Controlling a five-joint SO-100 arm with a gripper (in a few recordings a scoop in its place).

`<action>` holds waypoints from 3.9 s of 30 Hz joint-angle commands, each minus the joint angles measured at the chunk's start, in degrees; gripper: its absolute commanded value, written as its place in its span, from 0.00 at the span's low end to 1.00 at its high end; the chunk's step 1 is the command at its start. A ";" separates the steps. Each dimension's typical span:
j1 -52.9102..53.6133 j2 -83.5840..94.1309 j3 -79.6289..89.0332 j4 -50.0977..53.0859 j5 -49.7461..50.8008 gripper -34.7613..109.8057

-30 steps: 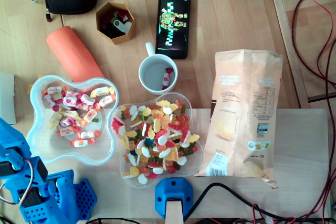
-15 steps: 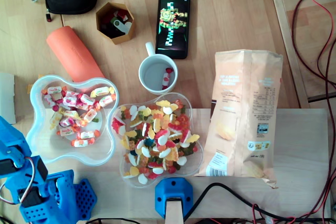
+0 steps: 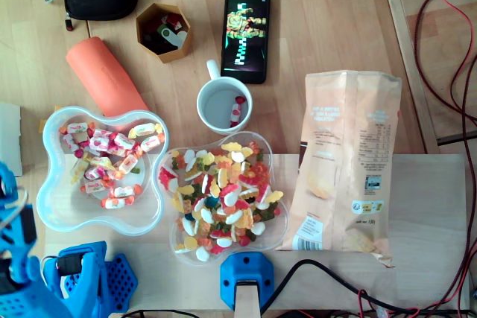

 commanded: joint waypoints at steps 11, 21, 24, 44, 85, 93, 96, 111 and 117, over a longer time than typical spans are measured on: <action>-0.26 -8.53 -28.83 60.12 -3.87 0.35; 0.70 -8.61 -9.84 52.47 -4.57 0.35; 1.14 -8.61 -1.41 51.77 -4.75 0.35; 2.11 -9.67 22.94 41.04 -5.89 0.36; 11.07 -9.58 46.23 18.90 -37.18 0.35; 5.27 -9.67 46.32 18.81 -36.65 0.35; 3.96 -9.67 46.23 18.81 -36.65 0.35; 3.78 -9.67 48.16 17.49 -36.65 0.35; 3.87 -9.67 51.68 10.46 -37.35 0.35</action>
